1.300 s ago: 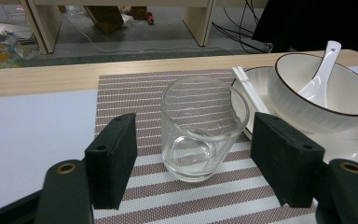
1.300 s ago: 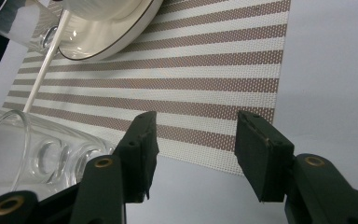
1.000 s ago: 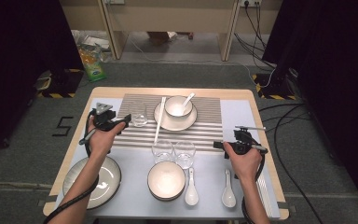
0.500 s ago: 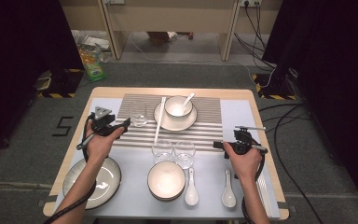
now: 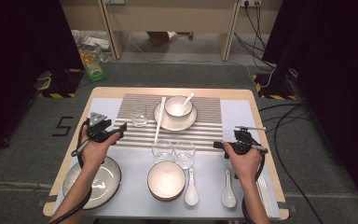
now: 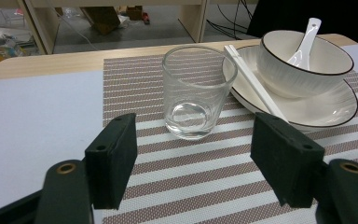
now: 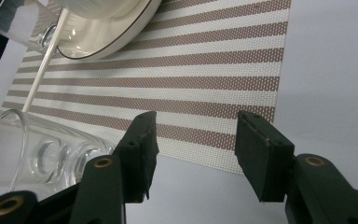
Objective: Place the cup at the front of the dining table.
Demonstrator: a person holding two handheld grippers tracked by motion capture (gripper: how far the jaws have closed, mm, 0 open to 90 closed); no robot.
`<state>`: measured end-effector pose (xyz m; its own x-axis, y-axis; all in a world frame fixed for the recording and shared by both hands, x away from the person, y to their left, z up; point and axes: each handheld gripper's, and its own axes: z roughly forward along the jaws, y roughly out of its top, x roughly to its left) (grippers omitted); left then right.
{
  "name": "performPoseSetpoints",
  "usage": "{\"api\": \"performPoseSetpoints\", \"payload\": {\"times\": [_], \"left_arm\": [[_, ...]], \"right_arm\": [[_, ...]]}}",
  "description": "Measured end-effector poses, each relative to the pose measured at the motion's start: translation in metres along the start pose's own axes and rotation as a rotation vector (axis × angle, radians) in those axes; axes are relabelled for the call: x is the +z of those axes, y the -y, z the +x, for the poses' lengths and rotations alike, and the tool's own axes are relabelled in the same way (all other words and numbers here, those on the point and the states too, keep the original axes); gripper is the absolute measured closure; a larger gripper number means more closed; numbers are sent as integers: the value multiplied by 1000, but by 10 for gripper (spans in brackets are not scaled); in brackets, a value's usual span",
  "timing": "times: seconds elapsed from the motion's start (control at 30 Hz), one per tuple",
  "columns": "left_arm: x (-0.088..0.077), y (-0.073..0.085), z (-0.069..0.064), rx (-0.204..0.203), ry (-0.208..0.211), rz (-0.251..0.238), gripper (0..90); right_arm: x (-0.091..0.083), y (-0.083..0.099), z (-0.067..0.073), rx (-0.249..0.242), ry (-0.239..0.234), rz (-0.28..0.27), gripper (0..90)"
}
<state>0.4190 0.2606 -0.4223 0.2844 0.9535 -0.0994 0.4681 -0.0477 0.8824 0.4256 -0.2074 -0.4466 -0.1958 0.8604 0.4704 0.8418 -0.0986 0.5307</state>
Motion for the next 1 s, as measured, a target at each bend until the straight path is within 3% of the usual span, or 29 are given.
{"api": "performPoseSetpoints", "payload": {"times": [1.0], "left_arm": [[-27,24,5,44,18,-25,305]], "right_arm": [[-1,0,0,3,-1,-1,489]]}}
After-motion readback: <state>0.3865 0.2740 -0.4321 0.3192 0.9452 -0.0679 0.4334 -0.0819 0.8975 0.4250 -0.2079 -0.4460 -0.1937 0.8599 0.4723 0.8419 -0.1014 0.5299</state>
